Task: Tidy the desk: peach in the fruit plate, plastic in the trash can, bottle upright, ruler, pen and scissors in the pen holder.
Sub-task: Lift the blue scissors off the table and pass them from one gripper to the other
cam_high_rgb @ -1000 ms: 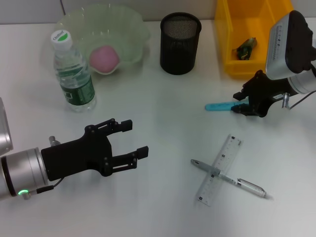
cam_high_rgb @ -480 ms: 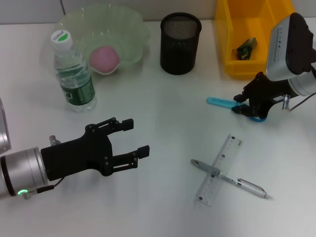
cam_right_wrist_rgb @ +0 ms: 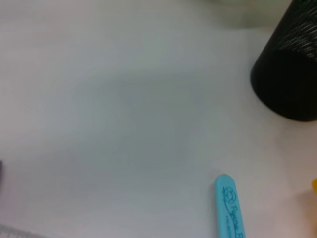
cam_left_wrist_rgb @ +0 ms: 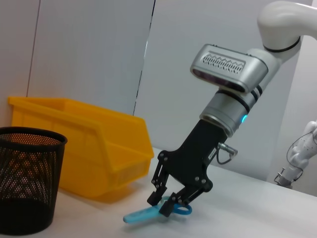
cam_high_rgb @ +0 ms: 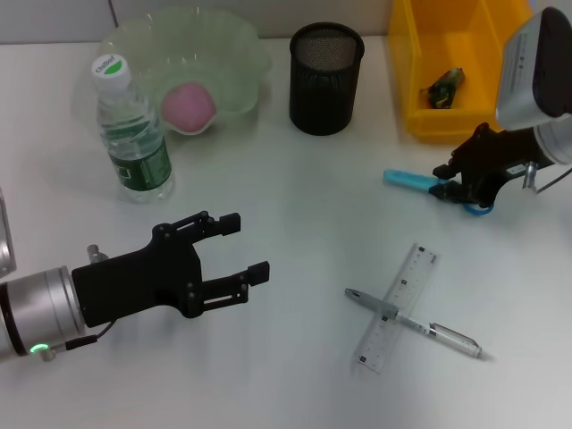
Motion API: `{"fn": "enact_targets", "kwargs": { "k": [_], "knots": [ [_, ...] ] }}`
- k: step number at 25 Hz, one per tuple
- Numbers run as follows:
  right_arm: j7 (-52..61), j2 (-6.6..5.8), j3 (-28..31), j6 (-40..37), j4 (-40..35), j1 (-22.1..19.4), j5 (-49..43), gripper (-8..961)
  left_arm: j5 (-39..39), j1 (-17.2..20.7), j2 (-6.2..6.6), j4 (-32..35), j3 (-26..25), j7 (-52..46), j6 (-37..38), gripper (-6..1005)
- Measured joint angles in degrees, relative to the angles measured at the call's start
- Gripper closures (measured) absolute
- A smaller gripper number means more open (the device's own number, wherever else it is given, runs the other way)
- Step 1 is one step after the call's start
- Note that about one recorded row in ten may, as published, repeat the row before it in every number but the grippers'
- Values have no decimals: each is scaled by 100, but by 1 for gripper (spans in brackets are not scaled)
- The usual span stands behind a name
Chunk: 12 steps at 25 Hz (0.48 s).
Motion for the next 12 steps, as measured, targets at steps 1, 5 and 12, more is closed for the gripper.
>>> {"fn": "enact_targets", "kwargs": {
  "k": [1,5,12],
  "knots": [
    [44,-1,10,-62,-49,0,0,737,0,-2,-1,-2,0,0,0,197],
    [223,-11,16,-370,-267,-15,-16,737,0,-6,-3,-8,0,0,0,197],
    [329,-11,25,-817,-623,-118,-9,737,1,-17,-13,-8,0,0,0,198]
  ]
}}
